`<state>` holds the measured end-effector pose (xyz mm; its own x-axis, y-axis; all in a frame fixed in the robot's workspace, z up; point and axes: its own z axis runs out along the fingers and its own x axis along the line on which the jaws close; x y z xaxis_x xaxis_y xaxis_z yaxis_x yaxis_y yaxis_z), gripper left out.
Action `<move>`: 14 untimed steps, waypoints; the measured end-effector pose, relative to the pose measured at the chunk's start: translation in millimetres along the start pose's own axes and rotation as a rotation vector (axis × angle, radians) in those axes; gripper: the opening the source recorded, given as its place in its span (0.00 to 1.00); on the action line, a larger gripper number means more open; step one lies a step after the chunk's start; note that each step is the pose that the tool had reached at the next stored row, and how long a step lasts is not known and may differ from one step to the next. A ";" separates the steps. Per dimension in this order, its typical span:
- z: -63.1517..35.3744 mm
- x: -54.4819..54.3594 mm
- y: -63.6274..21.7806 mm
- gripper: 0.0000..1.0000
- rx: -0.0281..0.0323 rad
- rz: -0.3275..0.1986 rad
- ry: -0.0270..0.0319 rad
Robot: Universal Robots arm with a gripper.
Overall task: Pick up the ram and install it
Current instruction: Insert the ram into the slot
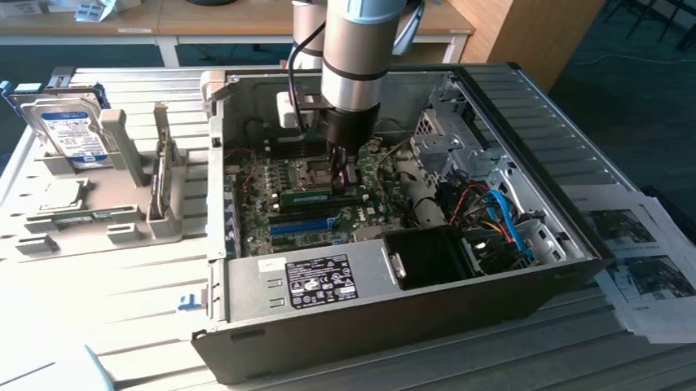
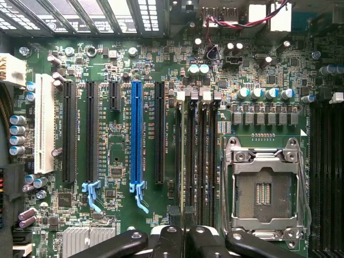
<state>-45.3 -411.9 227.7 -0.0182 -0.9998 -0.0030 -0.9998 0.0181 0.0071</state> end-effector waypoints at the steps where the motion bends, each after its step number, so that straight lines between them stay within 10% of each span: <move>1: 0.1 0.0 0.0 0.12 0.0000 0.000 0.0000; 14: 2.0 0.0 0.0 0.12 0.0000 0.000 0.0000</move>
<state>-45.3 -411.9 225.7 -0.0182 -0.9998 -0.0030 -0.9998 0.0182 0.0071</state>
